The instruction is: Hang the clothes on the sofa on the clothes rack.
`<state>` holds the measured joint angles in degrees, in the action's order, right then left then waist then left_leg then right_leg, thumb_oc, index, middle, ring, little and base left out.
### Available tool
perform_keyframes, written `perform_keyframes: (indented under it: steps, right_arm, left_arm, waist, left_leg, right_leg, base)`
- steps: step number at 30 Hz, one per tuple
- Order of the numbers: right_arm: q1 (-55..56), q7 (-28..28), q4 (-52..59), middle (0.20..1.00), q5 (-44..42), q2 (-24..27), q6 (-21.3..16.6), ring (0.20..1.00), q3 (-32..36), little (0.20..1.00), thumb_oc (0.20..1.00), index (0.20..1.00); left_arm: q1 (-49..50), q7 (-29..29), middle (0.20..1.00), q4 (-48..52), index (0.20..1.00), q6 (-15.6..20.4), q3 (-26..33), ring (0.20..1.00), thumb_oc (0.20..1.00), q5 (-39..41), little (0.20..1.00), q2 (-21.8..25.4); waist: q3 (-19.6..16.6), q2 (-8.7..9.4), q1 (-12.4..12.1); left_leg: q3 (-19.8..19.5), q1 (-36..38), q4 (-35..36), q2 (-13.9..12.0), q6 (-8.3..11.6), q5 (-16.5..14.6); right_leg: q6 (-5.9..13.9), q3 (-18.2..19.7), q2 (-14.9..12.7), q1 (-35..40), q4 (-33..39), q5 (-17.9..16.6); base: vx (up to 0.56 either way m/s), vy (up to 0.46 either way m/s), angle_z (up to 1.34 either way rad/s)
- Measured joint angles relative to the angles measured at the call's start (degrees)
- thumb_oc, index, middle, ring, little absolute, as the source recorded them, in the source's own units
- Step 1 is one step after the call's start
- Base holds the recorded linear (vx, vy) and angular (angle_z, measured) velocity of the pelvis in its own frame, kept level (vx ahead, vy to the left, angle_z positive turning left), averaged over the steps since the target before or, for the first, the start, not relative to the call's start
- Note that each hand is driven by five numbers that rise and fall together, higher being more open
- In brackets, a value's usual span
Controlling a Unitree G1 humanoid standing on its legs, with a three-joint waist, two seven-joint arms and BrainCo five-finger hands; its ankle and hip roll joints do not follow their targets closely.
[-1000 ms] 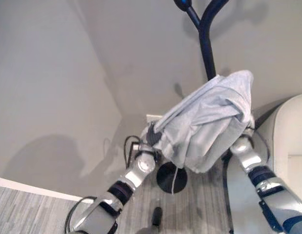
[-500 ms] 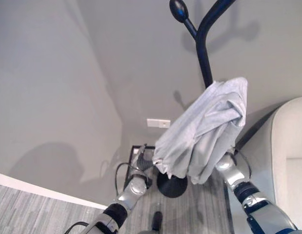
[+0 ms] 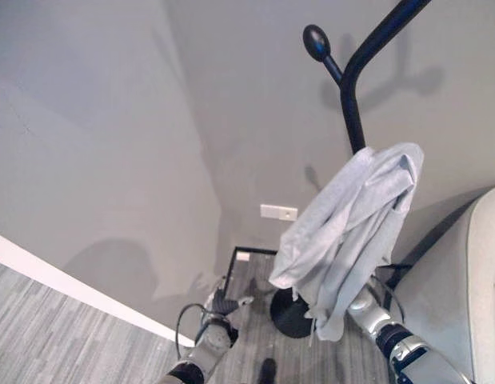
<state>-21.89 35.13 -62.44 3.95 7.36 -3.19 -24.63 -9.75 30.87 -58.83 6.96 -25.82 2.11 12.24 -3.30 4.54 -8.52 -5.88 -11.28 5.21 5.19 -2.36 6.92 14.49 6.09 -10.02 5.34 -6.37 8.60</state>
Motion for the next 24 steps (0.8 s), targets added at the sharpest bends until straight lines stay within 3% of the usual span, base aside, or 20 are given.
perform_keyframes:
  steps: [11,15,18,19,24]
  right_arm:
    - [3.7,-1.1,-4.0,1.000,-4.8,-1.2,0.1,1.000,2.0,1.000,1.000,1.000]
    - [5.6,-1.1,-5.8,1.000,-5.7,-1.5,0.2,1.000,4.0,1.000,1.000,1.000]
    - [8.6,-1.3,-9.0,1.000,-7.1,-1.5,0.4,1.000,6.8,1.000,1.000,1.000]
    - [9.7,-2.0,-10.9,1.000,-9.1,-1.7,0.1,1.000,10.9,1.000,1.000,1.000]
    - [11.2,-4.8,-17.6,1.000,-17.9,-1.3,1.1,1.000,17.5,1.000,1.000,1.000]
  left_arm:
    - [2.6,0.4,1.000,-10.5,1.000,0.3,11.3,1.000,1.000,8.8,1.000,-2.0]
    - [3.4,0.2,1.000,-13.8,1.000,0.0,12.8,1.000,1.000,9.1,1.000,-1.9]
    - [4.6,-2.3,1.000,-16.4,1.000,-0.9,13.4,1.000,1.000,9.1,1.000,-1.8]
    - [5.6,-5.1,1.000,-16.1,1.000,-0.8,14.4,1.000,1.000,11.2,1.000,-1.8]
    - [6.8,-10.3,1.000,-17.6,1.000,-0.9,16.9,1.000,1.000,15.9,1.000,-1.8]
  waist:
    - [-1.1,-0.09,0.1]
    - [-1.9,-0.11,0.2]
    - [-2.1,-0.29,0.4]
    - [-2.4,-0.38,0.5]
    - [-3.2,-0.35,0.6]
  left_leg:
    - [0.5,0.4,0.0,-0.1,-0.43,-0.3]
    - [0.5,0.4,0.0,-0.1,-0.40,-0.3]
    - [0.9,0.5,0.0,-0.2,-0.16,-0.5]
    - [1.3,0.6,0.0,-0.3,-0.14,-0.5]
    - [2.0,0.8,0.0,-0.4,-0.10,-0.5]
  right_leg:
    - [-0.59,-0.9,0.0,0.1,0.3,0.3]
    - [-0.97,-1.0,-0.1,0.1,0.3,0.6]
    - [-1.54,-0.9,-0.2,0.1,0.4,0.9]
    - [-1.60,-0.9,-0.2,0.1,0.4,0.9]
    - [-2.03,-1.4,0.0,0.2,0.4,1.2]
  base:
    - [0.00,-0.005,-0.02]
    - [0.00,-0.003,-0.02]
    - [-0.02,0.006,-0.07]
    - [0.00,-0.009,-0.09]
    - [0.00,-0.006,-0.08]
